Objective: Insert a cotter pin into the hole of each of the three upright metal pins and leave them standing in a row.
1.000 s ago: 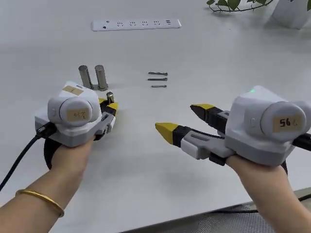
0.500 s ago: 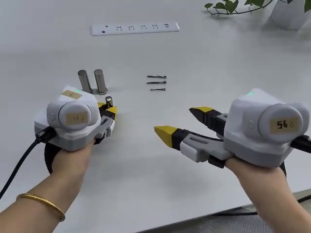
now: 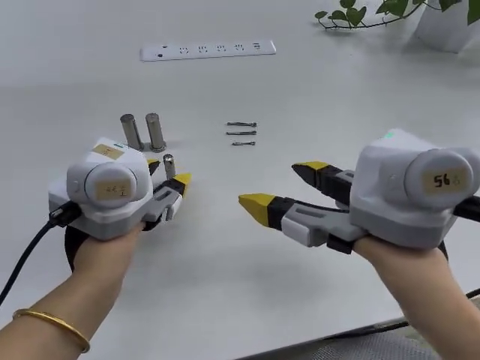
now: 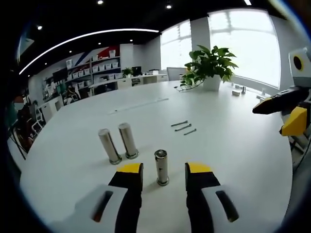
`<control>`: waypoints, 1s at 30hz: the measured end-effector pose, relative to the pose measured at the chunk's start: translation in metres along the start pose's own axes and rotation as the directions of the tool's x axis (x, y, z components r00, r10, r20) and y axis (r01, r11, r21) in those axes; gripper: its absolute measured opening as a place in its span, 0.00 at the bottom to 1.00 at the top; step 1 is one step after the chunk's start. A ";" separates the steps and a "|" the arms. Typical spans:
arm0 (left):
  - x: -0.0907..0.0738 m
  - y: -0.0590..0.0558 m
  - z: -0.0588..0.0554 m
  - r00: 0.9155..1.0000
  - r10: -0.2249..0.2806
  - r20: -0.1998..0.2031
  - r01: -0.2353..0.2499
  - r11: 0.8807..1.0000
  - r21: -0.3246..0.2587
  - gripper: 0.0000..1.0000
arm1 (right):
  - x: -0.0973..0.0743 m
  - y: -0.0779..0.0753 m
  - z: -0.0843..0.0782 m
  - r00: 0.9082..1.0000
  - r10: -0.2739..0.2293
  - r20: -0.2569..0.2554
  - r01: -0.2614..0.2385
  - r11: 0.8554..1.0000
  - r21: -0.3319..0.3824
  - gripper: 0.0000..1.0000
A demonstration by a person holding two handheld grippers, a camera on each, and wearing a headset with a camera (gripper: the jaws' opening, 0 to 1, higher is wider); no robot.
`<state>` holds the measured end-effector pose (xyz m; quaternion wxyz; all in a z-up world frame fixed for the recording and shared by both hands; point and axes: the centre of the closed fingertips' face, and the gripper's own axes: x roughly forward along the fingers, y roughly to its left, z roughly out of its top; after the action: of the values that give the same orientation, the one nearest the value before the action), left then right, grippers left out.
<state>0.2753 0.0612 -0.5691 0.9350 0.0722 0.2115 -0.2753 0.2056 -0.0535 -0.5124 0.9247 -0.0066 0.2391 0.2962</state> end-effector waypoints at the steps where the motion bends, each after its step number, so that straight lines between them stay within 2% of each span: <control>1: -0.002 0.000 0.001 1.000 -0.005 0.002 0.005 1.000 0.002 0.36 | 0.002 -0.001 0.002 1.000 0.021 -0.014 -0.021 1.000 -0.013 0.53; 3: -0.006 0.001 0.002 1.000 -0.017 0.000 0.017 1.000 -0.001 0.41 | 0.005 -0.005 0.003 0.998 0.038 -0.051 -0.041 0.998 -0.053 0.52; 4: -0.008 0.001 0.003 1.000 -0.021 -0.002 0.021 1.000 -0.004 0.45 | 0.008 -0.010 0.004 0.998 0.039 -0.053 -0.043 0.996 -0.075 0.51; 8: -0.017 -0.001 0.006 0.998 -0.057 0.007 0.057 0.998 -0.019 0.58 | 0.016 -0.017 0.011 0.995 0.066 -0.081 -0.074 0.993 -0.092 0.50; 12: -0.025 0.001 0.007 0.997 -0.079 0.005 0.079 0.997 -0.025 0.65 | 0.032 -0.034 0.010 0.988 0.058 -0.146 -0.080 0.986 -0.148 0.49; 16: -0.035 0.005 0.010 0.997 -0.073 0.014 0.074 0.996 -0.043 0.72 | 0.050 -0.047 0.012 0.982 0.071 -0.176 -0.100 0.982 -0.160 0.48; 17: -0.037 0.005 0.011 0.997 -0.074 0.014 0.075 0.996 -0.048 0.73 | 0.053 -0.051 0.011 0.979 0.074 -0.191 -0.105 0.982 -0.159 0.47; 18: -0.040 0.005 0.012 0.997 -0.070 0.014 0.071 0.996 -0.047 0.74 | 0.062 -0.057 0.007 0.972 0.091 -0.217 -0.128 0.978 -0.163 0.44; 20: -0.045 0.004 0.013 0.997 -0.070 0.016 0.070 0.997 -0.038 0.77 | 0.068 -0.065 0.006 0.968 0.079 -0.239 -0.124 0.976 -0.179 0.42; 22: -0.050 0.003 0.012 0.997 -0.072 0.000 0.072 0.997 -0.033 0.79 | 0.074 -0.068 0.004 0.960 0.092 -0.263 -0.144 0.972 -0.185 0.41; 23: -0.052 0.001 0.012 0.997 -0.078 -0.001 0.078 0.996 -0.033 0.79 | 0.078 -0.071 0.001 0.953 0.097 -0.287 -0.157 0.969 -0.192 0.39; 25: -0.056 0.001 0.012 0.997 -0.079 0.000 0.079 0.996 -0.040 0.81 | 0.083 -0.074 0.000 0.946 0.102 -0.307 -0.173 0.962 -0.213 0.36; 27: -0.060 0.000 0.012 0.997 -0.078 0.002 0.078 0.996 -0.043 0.83 | 0.088 -0.076 -0.004 0.933 0.113 -0.341 -0.201 0.951 -0.234 0.34; 28: -0.060 0.000 0.012 0.997 -0.079 0.000 0.079 0.996 -0.039 0.83 | 0.098 -0.085 -0.009 0.923 0.110 -0.369 -0.215 0.942 -0.257 0.32; 29: -0.061 0.000 0.012 0.997 -0.082 -0.002 0.082 0.996 -0.037 0.83 | 0.103 -0.090 -0.009 0.923 0.098 -0.371 -0.213 0.935 -0.284 0.30; 30: -0.061 -0.001 0.012 0.996 -0.091 -0.002 0.091 0.995 -0.036 0.83 | 0.103 -0.091 -0.013 0.912 0.086 -0.402 -0.218 0.930 -0.296 0.29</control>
<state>0.2323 0.0867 -0.5319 0.9223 0.0464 0.2213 -0.3135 0.3233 -0.0748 -0.5814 0.8192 -0.2021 0.3606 0.3975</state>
